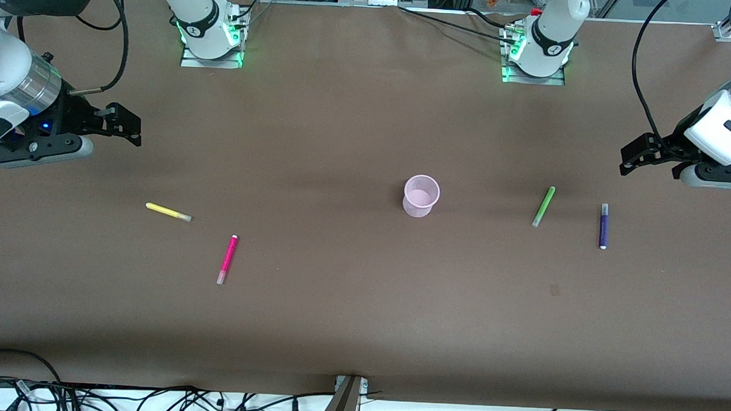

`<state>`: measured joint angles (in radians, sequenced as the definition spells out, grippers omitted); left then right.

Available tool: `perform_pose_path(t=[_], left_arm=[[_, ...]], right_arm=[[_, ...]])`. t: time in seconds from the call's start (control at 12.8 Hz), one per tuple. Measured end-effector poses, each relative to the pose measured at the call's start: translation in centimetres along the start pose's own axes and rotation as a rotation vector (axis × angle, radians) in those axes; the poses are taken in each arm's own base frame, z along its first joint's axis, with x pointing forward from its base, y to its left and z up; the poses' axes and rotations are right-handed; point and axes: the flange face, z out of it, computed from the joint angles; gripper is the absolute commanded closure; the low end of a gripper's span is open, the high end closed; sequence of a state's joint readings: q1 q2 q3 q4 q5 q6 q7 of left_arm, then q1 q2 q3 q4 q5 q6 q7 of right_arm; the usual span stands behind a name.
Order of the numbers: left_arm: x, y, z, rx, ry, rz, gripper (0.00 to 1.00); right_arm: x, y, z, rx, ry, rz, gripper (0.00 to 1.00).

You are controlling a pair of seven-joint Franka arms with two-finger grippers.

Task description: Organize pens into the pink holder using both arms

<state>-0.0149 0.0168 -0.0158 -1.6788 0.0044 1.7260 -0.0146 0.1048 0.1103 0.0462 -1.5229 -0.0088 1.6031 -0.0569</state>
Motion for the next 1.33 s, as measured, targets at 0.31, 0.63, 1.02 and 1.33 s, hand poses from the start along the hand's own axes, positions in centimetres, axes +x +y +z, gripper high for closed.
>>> perform_pose_path(t=[0.31,0.63,1.02,1.33], left_arm=[[0.0,0.0,-0.2,0.0,0.001,0.0,0.0],[0.0,-0.2,-0.2,0.0,-0.001,-0.003,0.0],[0.5,-0.9,1.1,0.001,-0.026,-0.008,0.0],[2.5,-5.4,6.1,0.002,-0.074,0.095,0.0]], right_arm=[[0.0,-0.1,0.0,0.0,0.0,-0.001,0.0],[0.0,-0.2,0.0,0.0,0.0,-0.003,0.0],[0.0,-0.2,-0.1,0.0,0.002,-0.003,0.0],[0.0,-0.2,-0.1,0.0,0.003,-0.003,0.0]])
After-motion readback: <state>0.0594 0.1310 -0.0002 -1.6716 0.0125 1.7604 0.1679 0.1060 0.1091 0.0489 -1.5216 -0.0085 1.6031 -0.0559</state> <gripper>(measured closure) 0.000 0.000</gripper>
